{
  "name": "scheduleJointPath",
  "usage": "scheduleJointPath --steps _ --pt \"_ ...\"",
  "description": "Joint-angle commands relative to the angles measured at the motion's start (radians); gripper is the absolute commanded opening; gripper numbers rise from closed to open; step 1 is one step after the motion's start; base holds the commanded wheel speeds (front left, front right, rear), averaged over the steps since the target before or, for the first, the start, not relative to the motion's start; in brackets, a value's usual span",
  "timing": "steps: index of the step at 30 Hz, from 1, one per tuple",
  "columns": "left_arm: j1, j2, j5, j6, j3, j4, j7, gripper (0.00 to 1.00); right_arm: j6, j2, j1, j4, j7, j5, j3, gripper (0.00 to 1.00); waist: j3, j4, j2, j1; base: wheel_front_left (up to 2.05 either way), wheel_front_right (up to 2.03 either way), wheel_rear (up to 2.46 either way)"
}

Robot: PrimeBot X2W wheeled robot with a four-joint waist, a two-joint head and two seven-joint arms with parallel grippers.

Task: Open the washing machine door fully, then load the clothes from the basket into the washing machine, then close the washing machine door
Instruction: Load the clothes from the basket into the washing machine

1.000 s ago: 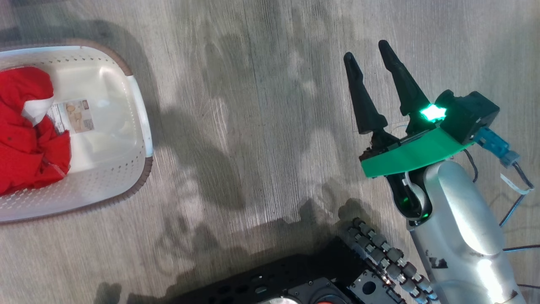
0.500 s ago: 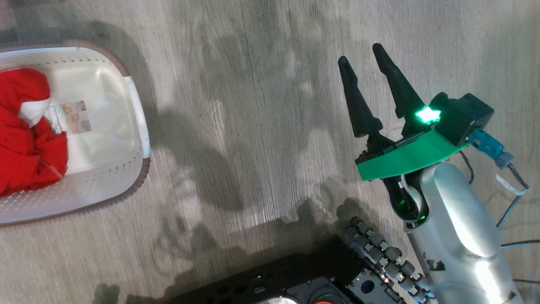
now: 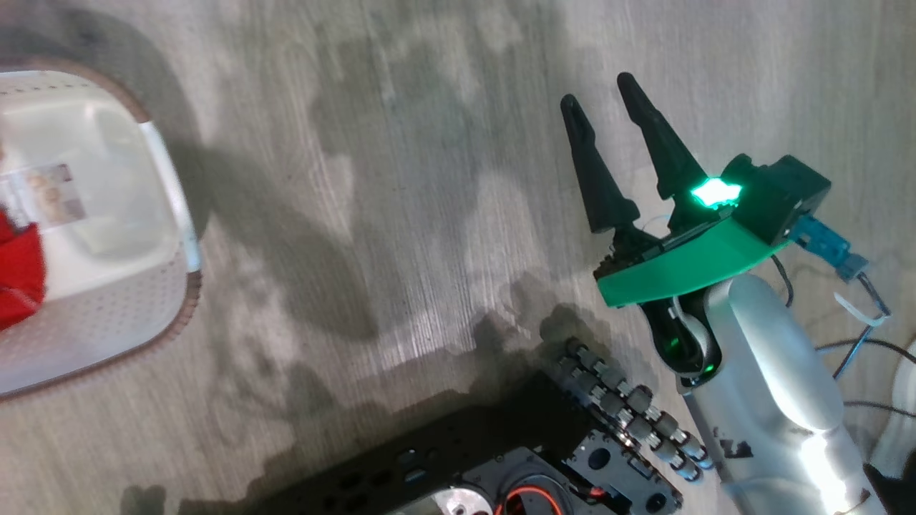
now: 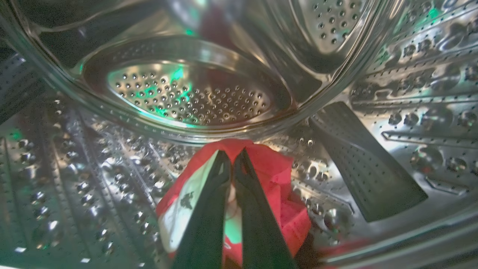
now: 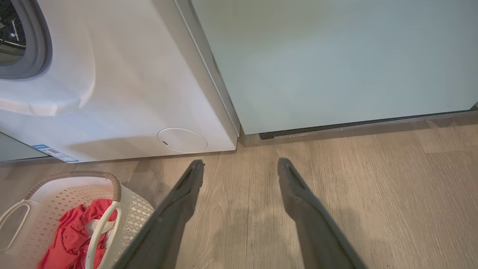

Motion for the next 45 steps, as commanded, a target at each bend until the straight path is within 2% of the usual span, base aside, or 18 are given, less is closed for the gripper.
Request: scheduleJointPath --steps 1,10,11,12,19,25,30,38,45 --pt "-0.043 0.048 0.005 -0.007 -0.004 -0.027 -0.012 0.0 0.0 0.004 0.019 -0.029 -0.006 0.01 0.017 1.0 0.019 -0.018 0.0 -0.0001 0.0 0.0 0.0" --pt "-0.096 0.059 -0.009 -0.016 -0.016 0.058 -0.086 0.0 0.0 0.004 0.013 -0.035 -0.006 0.034 0.032 1.0 0.048 -0.048 0.0 -0.0001 0.0 0.0 0.0" --pt "-0.099 0.06 -0.006 -0.017 -0.023 0.069 -0.087 0.37 0.0 0.004 0.012 -0.035 -0.006 0.035 0.031 1.0 0.049 -0.048 0.0 -0.0001 0.0 0.0 0.0" --pt "-0.102 0.06 -0.003 -0.018 -0.028 0.081 -0.086 1.0 0.0 0.004 0.012 -0.034 -0.006 0.034 0.03 1.0 0.05 -0.047 0.0 -0.0001 0.0 0.0 0.0" --pt "-0.121 0.061 -0.009 -0.014 -0.04 0.131 -0.133 1.0 0.0 0.004 0.005 -0.03 -0.006 0.031 0.025 1.0 0.041 -0.036 0.0 -0.0001 0.0 0.0 0.0" --pt "-0.097 0.038 -0.028 -0.015 -0.043 0.175 -0.174 1.0 0.0 0.004 0.0 -0.028 -0.006 0.014 0.006 1.0 0.0 -0.014 0.0 -0.0001 0.0 0.0 0.0" --pt "-0.035 0.02 -0.061 -0.006 -0.026 0.223 -0.192 1.0 0.0 0.004 0.003 -0.014 -0.006 -0.016 -0.011 1.0 -0.066 0.008 0.0 -0.0001 0.0 0.0 0.0" --pt "0.094 -0.024 -0.086 -0.02 -0.034 0.257 -0.208 1.0 0.0 0.004 0.021 0.0 -0.006 -0.059 -0.045 1.0 -0.177 0.06 0.0 -0.0001 0.0 0.0 0.0" --pt "0.254 -0.076 -0.125 -0.028 -0.023 0.232 -0.214 1.0 0.0 0.004 0.055 0.023 -0.006 -0.102 -0.064 1.0 -0.296 0.109 0.0 -0.0001 0.0 0.0 0.0"
